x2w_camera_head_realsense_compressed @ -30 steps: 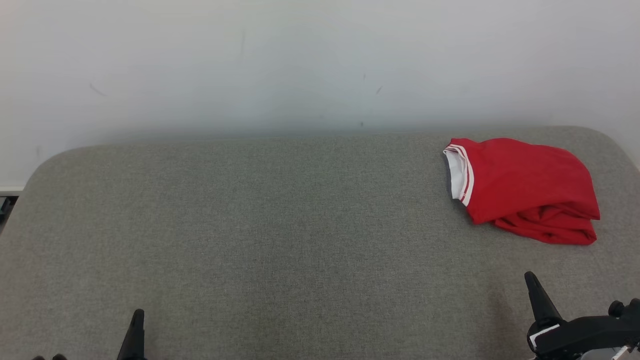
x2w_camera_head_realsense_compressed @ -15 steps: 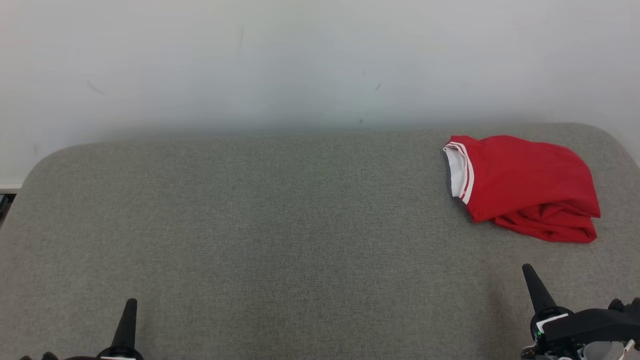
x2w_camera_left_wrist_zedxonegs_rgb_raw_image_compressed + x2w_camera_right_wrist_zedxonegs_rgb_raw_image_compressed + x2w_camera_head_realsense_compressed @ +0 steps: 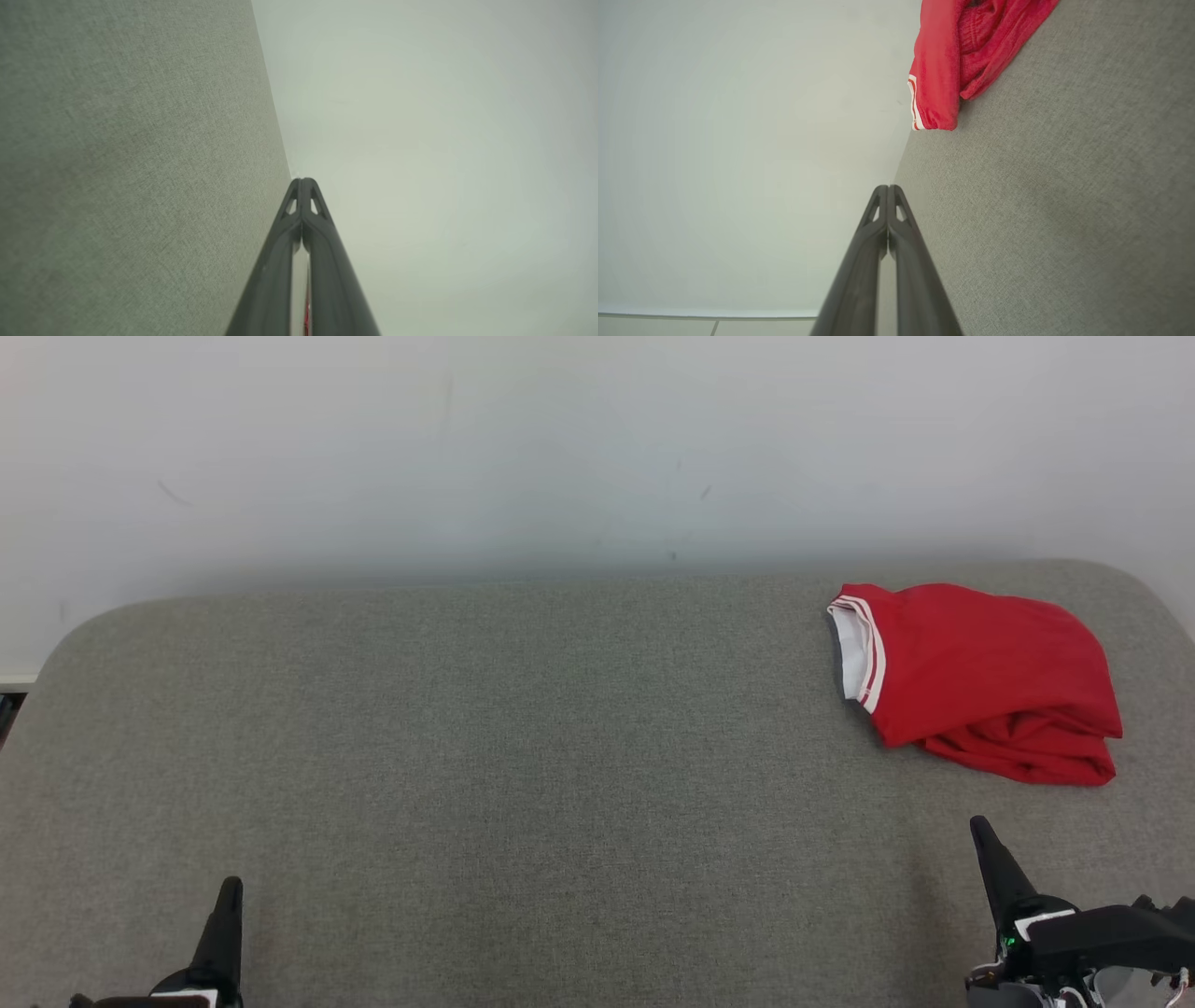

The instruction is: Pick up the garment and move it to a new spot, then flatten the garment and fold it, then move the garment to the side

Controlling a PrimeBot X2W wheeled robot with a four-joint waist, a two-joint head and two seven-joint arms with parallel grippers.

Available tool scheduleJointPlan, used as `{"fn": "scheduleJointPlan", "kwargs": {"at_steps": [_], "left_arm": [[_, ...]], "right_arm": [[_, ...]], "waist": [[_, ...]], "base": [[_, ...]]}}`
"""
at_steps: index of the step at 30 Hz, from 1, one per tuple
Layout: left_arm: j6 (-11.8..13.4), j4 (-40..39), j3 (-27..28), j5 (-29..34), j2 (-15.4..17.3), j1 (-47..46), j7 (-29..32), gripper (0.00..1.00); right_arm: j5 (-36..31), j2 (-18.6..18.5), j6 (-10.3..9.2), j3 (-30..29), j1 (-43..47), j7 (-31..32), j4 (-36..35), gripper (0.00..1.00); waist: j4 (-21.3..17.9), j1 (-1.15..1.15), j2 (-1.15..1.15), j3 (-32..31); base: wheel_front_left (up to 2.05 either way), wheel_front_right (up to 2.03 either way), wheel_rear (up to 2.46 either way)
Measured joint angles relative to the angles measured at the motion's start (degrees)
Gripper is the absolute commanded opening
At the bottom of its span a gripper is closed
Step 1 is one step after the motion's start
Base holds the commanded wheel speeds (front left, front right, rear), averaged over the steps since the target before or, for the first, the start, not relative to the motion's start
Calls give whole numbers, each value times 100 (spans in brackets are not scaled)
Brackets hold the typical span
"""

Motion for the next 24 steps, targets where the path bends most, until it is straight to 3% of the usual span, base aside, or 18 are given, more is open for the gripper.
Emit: {"fn": "scheduleJointPlan", "kwargs": {"at_steps": [14,24], "left_arm": [[-232,138,209,-1069,-92,-225,180,0],[-242,181,221,-1126,-100,-281,196,0]], "right_arm": [[862,209,200,-220,-216,226,194,0],[956,234,219,-227,-235,243,203,0]], "waist": [[-10,0,0,48],[-10,0,0,49]], "base": [[0,0,0],[0,0,0]]}}
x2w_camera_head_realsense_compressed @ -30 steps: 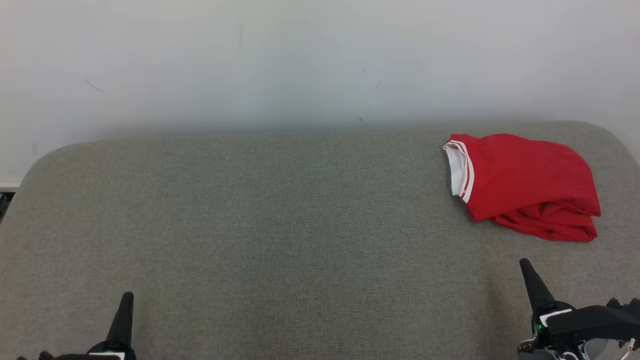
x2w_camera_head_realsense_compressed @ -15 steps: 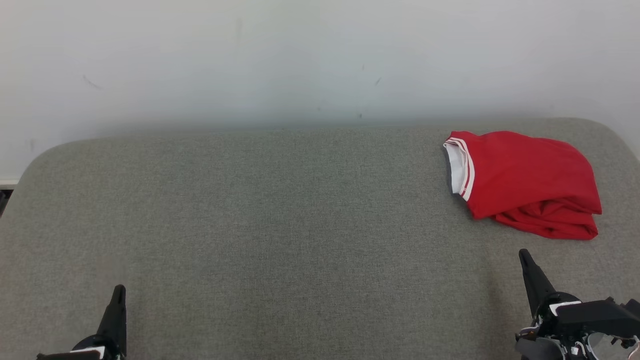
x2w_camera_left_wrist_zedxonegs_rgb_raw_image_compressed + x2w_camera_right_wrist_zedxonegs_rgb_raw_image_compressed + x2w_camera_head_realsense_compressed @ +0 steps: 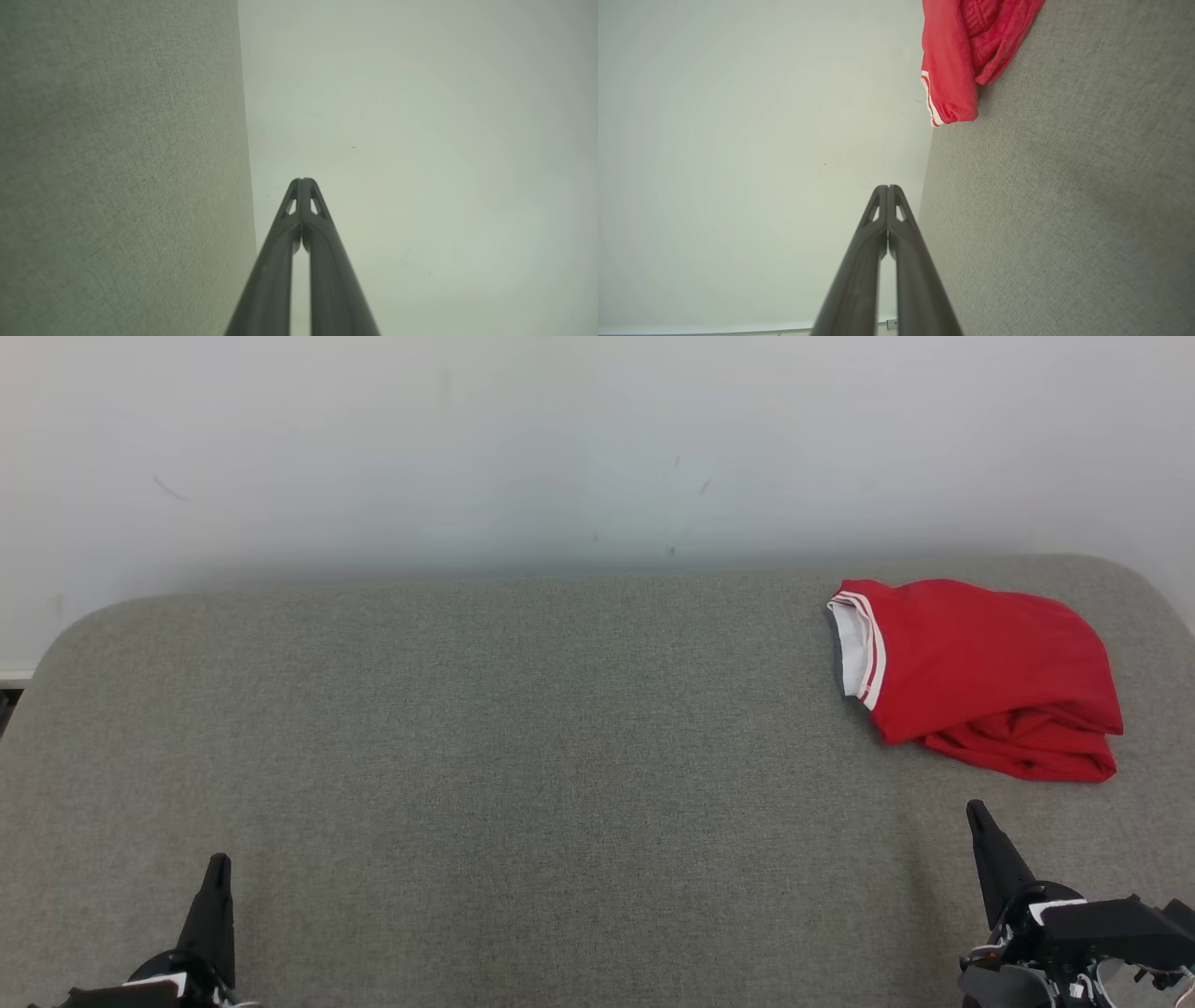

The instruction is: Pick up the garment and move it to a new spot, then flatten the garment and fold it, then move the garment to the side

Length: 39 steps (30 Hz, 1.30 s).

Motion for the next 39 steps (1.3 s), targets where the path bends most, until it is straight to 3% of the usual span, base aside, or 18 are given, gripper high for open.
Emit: {"fn": "scheduleJointPlan", "kwargs": {"at_steps": [39], "left_arm": [[-1,8,-1,-1,-2,0,0,0]], "right_arm": [[0,1,19,1,-2,0,9,0]], "waist": [[0,0,0,-1]], "base": [[0,0,0]]}}
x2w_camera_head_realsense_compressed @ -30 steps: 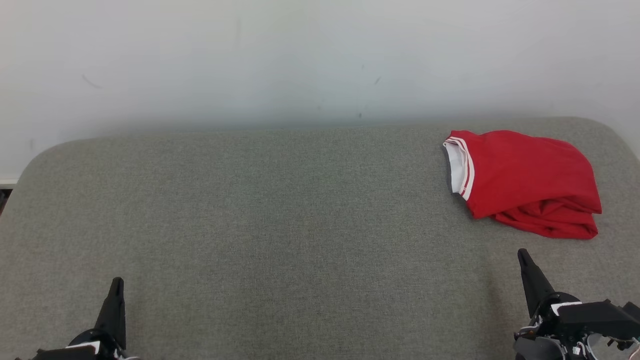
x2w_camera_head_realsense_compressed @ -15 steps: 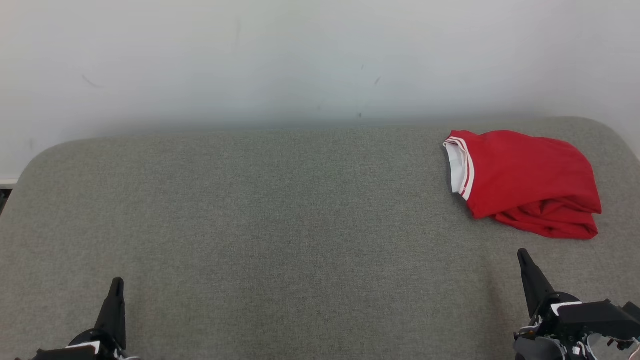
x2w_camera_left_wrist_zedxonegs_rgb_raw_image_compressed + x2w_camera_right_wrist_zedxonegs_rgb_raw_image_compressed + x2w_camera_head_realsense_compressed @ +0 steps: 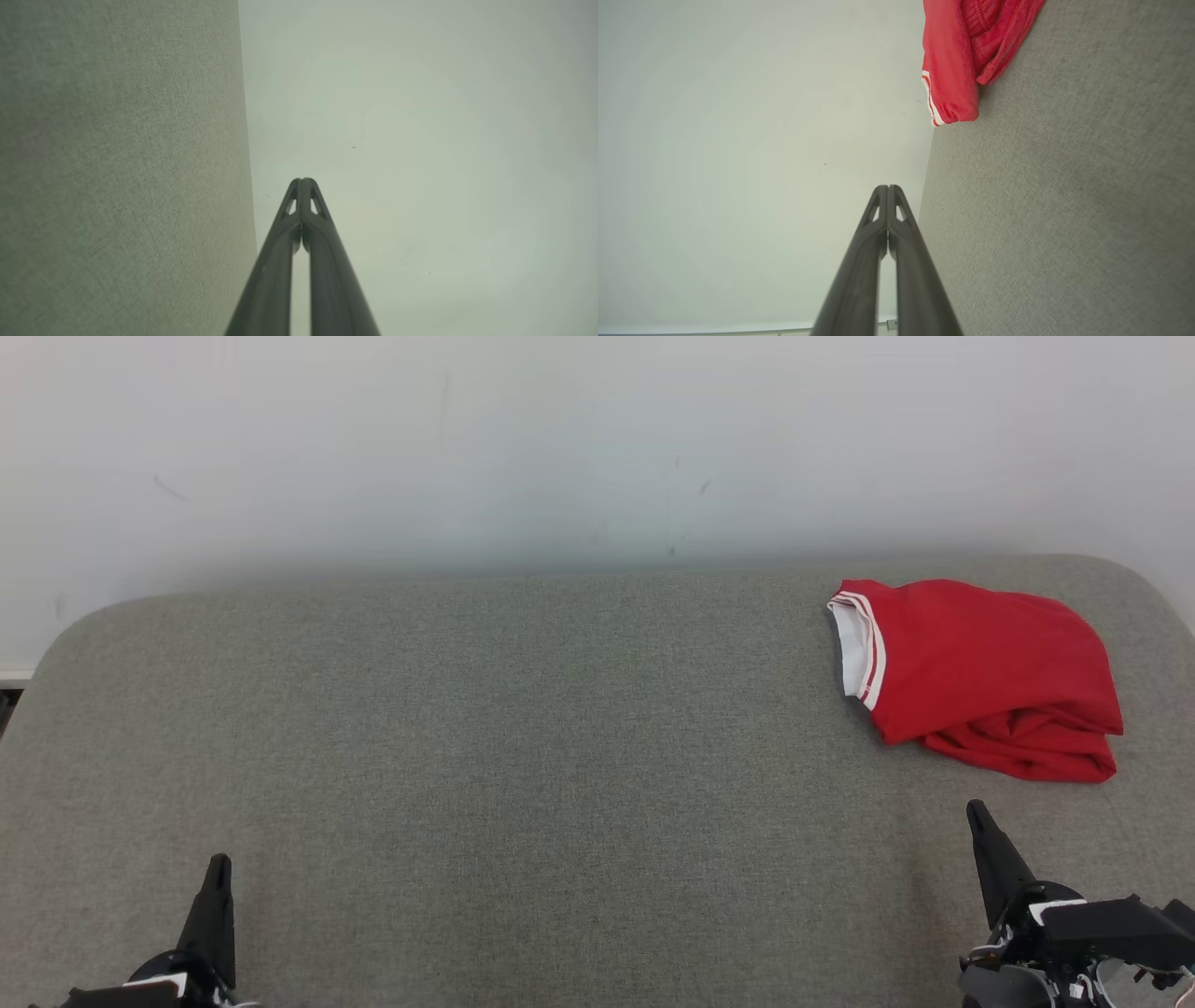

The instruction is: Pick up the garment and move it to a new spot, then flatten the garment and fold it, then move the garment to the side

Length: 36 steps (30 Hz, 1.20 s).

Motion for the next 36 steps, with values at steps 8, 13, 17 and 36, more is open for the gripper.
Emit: {"fn": "scheduleJointPlan", "kwargs": {"at_steps": [8,13,17,36], "left_arm": [[0,1,0,0,0,0,0,0],[0,2,0,0,0,0,0,0],[0,2,0,0,0,0,0,0],[0,3,0,0,-1,0,0,0]], "right_arm": [[0,0,0,0,0,0,1,0],[0,0,0,0,-1,0,2,0],[0,0,0,0,-1,0,2,0],[0,0,0,0,-1,0,3,0]], "waist": [[0,0,0,0],[0,0,0,0],[0,0,0,0],[0,0,0,0]], "base": [[0,0,0],[0,0,0],[0,0,0],[0,0,0]]}}
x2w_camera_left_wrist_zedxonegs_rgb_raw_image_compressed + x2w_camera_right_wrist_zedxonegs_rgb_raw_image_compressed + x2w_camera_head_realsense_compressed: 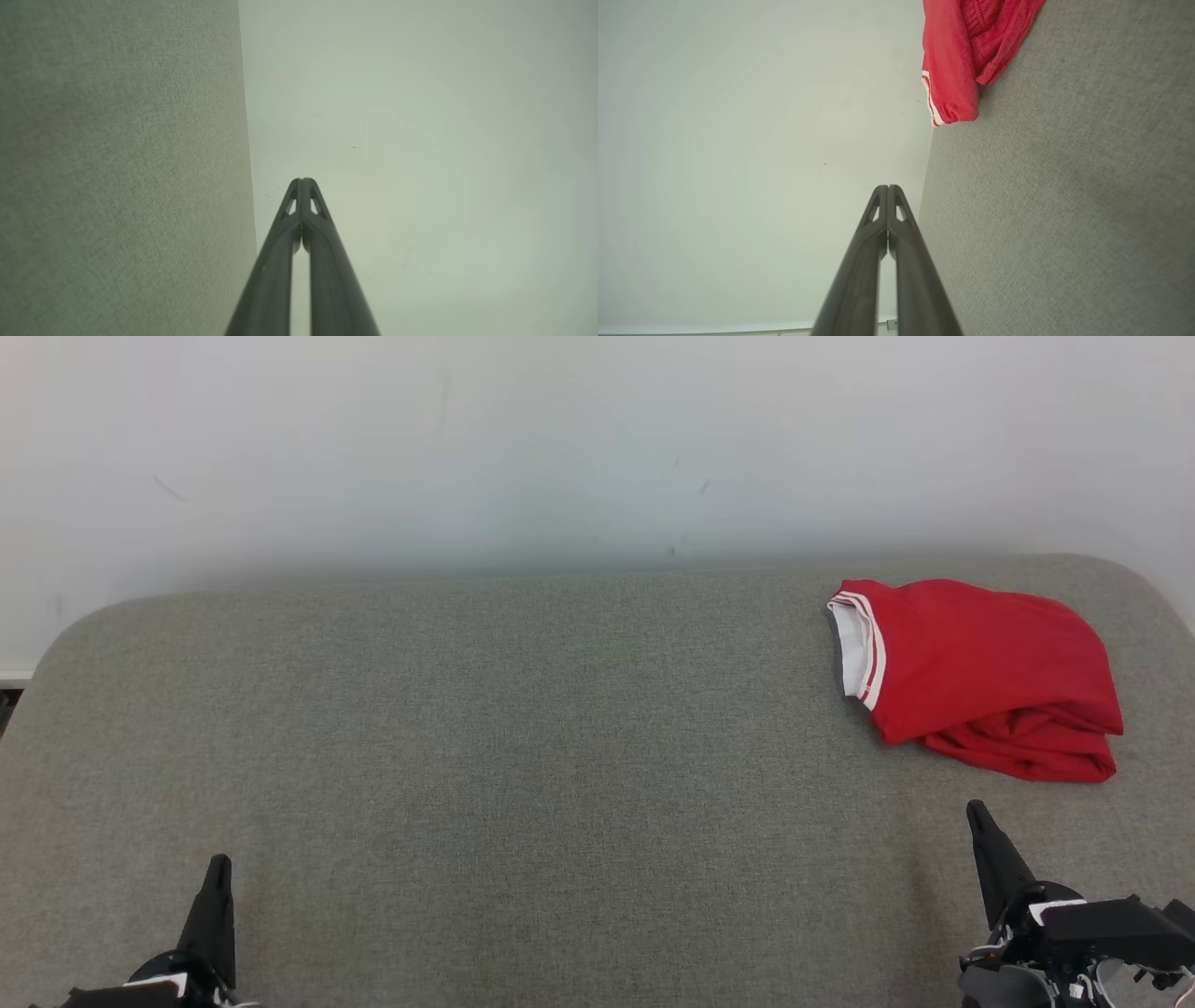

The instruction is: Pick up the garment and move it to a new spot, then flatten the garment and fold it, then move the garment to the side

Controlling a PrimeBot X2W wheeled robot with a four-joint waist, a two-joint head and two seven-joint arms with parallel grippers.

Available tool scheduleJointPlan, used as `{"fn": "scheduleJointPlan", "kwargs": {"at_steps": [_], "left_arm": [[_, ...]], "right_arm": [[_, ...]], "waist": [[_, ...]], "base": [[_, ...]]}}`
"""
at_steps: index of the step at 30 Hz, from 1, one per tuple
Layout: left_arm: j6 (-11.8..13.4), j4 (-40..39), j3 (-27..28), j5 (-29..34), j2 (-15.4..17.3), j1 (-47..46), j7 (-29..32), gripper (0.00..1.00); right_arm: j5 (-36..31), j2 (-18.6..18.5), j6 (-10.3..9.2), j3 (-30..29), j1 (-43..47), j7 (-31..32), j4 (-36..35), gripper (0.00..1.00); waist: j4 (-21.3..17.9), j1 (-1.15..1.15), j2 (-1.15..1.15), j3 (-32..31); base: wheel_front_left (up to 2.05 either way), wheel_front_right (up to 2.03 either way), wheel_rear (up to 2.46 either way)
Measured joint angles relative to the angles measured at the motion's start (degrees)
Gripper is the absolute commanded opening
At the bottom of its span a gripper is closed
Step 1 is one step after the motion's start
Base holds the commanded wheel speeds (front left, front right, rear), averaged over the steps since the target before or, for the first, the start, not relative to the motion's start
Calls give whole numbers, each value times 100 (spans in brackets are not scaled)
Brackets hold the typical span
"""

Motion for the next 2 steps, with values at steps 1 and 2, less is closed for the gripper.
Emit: {"fn": "scheduleJointPlan", "kwargs": {"at_steps": [1,2], "left_arm": [[0,0,0,0,0,0,0,0],[0,0,0,0,0,0,0,0]], "right_arm": [[0,0,0,0,0,0,1,0],[0,0,0,0,0,0,1,0]], "waist": [[0,0,0,0],[0,0,0,0]], "base": [[0,0,0],[0,0,0]]}}
